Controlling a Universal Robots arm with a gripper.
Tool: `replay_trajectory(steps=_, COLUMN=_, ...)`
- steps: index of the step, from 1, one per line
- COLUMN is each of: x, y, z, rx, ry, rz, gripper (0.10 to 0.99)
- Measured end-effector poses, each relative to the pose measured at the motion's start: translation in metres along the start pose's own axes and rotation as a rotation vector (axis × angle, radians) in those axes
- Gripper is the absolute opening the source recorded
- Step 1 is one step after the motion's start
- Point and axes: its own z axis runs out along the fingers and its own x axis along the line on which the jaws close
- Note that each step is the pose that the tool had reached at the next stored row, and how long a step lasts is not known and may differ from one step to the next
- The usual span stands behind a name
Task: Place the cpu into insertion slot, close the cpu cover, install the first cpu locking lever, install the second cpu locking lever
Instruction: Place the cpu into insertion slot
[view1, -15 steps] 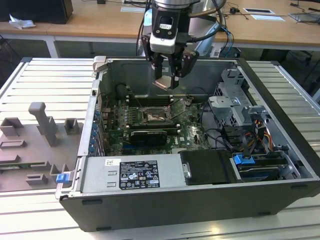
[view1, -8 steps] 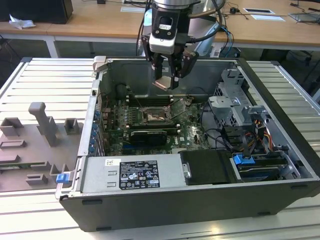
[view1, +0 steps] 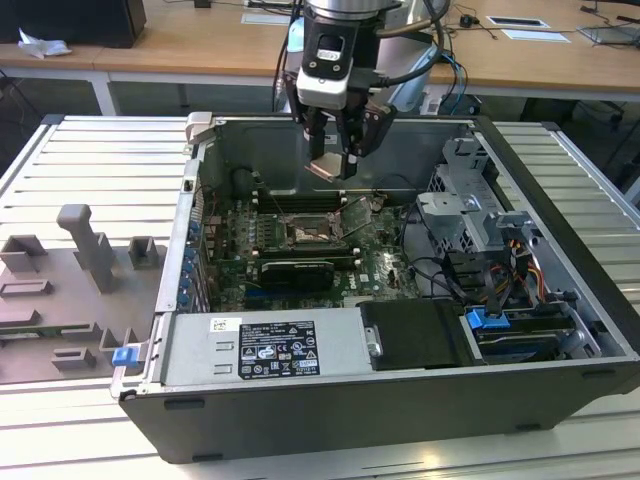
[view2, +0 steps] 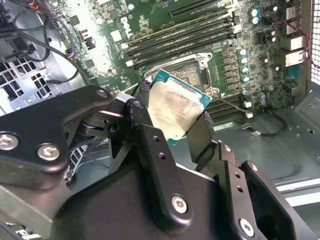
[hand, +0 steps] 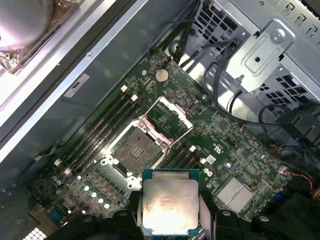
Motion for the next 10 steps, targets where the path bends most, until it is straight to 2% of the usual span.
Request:
replay_trajectory(steps=6, x=0.0003, y=-0.0003, z=0.0021, rx=0.002, ry=-0.0001, rz=0.049, gripper=0.541)
replay_trajectory(steps=10, x=0.0004, y=-0.0003, z=0.0048, rx=0.004, ry=-0.0009, rz=0.114, gripper=0.541)
